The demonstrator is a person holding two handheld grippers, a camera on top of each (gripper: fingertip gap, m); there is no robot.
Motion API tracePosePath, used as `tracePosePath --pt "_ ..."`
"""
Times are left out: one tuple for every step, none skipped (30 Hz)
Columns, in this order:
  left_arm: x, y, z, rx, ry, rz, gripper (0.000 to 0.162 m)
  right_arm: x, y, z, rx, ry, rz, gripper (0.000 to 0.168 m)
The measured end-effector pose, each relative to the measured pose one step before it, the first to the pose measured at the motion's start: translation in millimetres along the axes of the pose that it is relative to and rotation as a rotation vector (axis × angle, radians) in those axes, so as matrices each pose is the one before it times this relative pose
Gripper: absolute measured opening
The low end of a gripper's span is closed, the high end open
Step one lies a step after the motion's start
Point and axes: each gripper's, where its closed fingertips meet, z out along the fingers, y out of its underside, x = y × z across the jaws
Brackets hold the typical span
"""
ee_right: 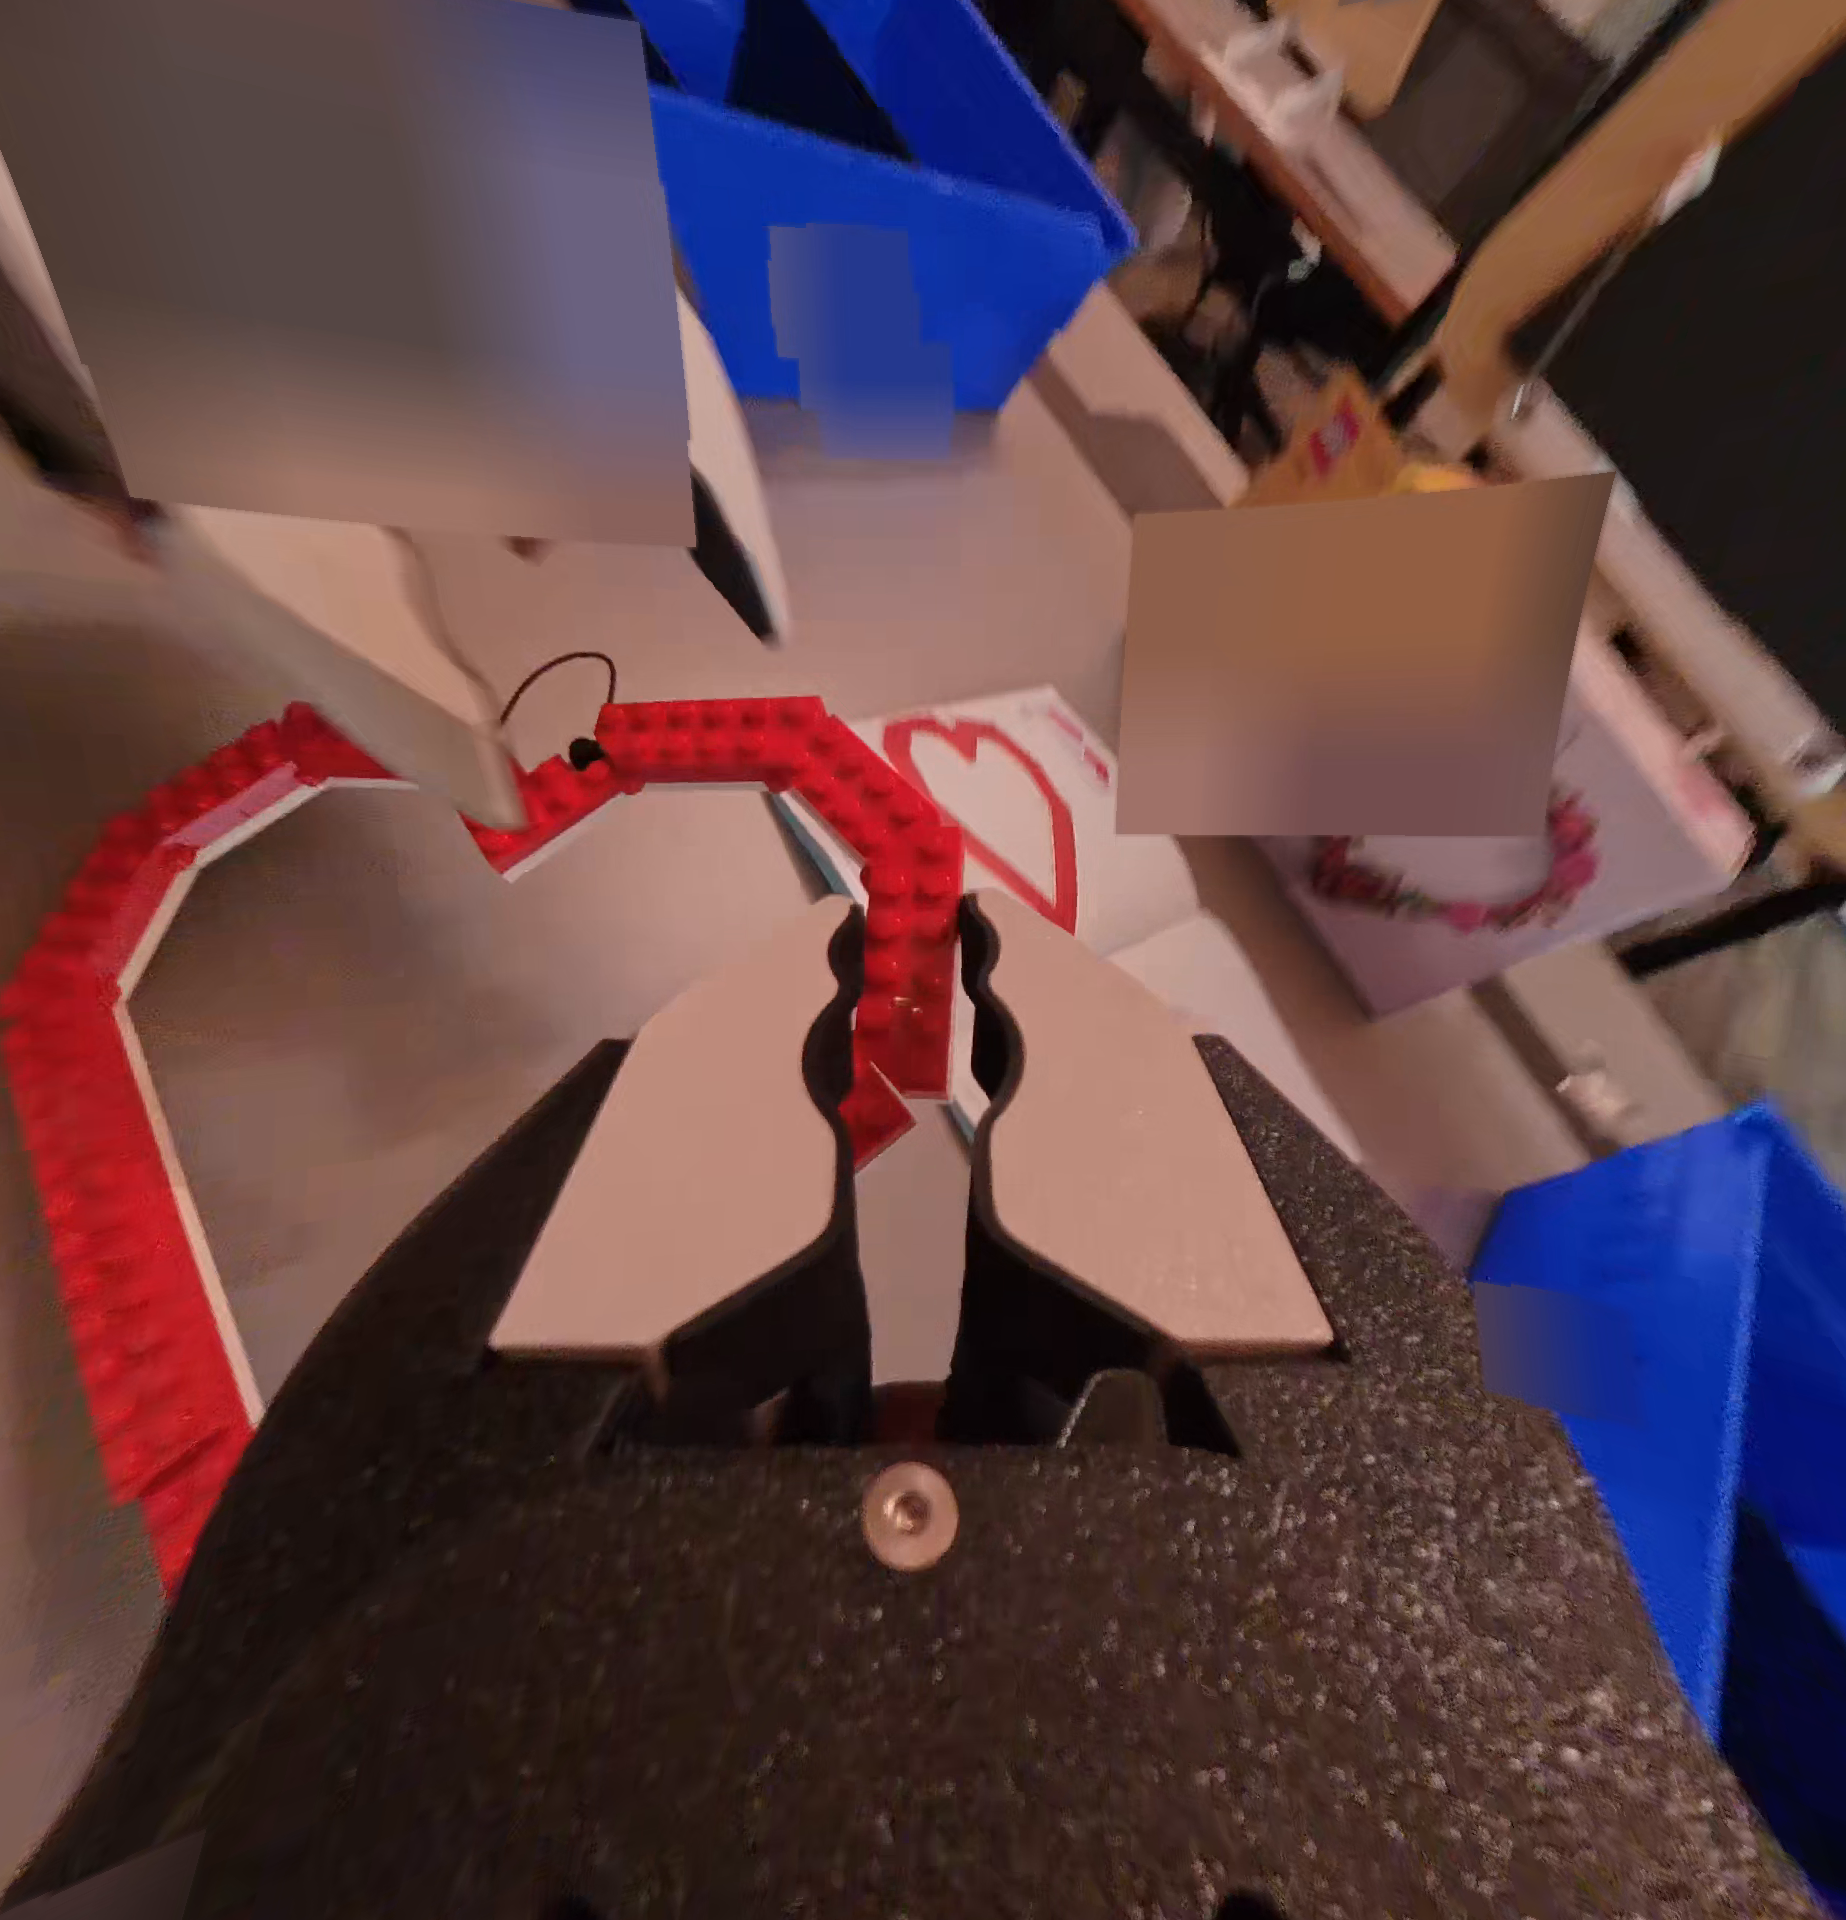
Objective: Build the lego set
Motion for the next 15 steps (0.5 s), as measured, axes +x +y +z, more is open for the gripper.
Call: tracePosePath --pt "-0.89 -1.21 3.90 -0.0338 0.0239 0.0012 0.063 -4.46 -11.69 -4.75 0.0294 0.0010 -0.0459 0.018" --pt "-0.99 0.18 2.98 -0.0286 0.0193 0.0134 0.059 -4.31 -11.64 -4.41 0.0311 -0.0018 -0.0444 0.018" --pt "1.65 -1.07 1.58 -0.0082 0.0324 0.0132 0.052 -3.28 -10.21 -3.71 0.0268 0.0003 -0.0380 0.018" --pt "7.14 -3.14 -0.13 0.0152 0.0638 -0.0013 0.036 -0.77 -7.51 -2.73 0.0168 0.0094 -0.0248 0.018" --pt "6.20 -4.36 -1.28 0.0314 0.0540 -0.0146 0.026 -0.35 -5.31 -2.65 0.0125 -0.0005 -0.0106 0.019" --pt "2.26 -3.81 -2.62 0.0370 0.0290 -0.0139 0.025 -0.16 -3.97 -2.99 0.0169 -0.0132 0.0126 0.019" --pt "4.78 -5.16 -3.71 0.0516 0.0435 0.0006 0.023 0.27 -4.13 -3.81 0.0341 -0.0251 0.0553 0.026" --pt "3.62 -5.12 -4.22 0.0535 0.0313 0.0049 0.021 0.26 -3.62 -4.46 0.0451 -0.0404 0.0992 0.033" --pt "0.36 -3.79 -3.84 0.0406 0.0066 -0.0062 0.018 -2.24 -1.04 -4.49 0.0315 -0.0730 0.1272 0.040" --pt "0.05 -3.02 -3.65 0.0331 0.0031 0.0007 0.016 -4.84 3.03 -3.34 0.0020 -0.0973 0.1395 0.048" --pt "-0.08 -2.01 -2.90 0.0254 -0.0008 0.0089 0.015 -4.11 4.97 -1.48 -0.0108 -0.0869 0.1304 0.051" --pt "-0.81 -0.44 -1.99 0.0127 -0.0094 0.0193 0.013 -1.57 5.12 1.18 -0.0026 -0.0593 0.1018 0.050" --pt "-2.30 -0.28 -1.64 0.0064 -0.0207 0.0180 0.013 0.04 5.63 3.01 -0.0018 -0.0384 0.0554 0.048" --pt "1.49 0.31 -1.08 -0.0038 0.0069 0.0097 0.013 3.44 2.04 2.74 0.0165 -0.0058 0.0143 0.040" --pt "4.25 -1.24 -0.69 0.0026 0.0254 0.0139 0.013 4.41 0.41 2.50 0.0148 0.0099 -0.0080 0.034"
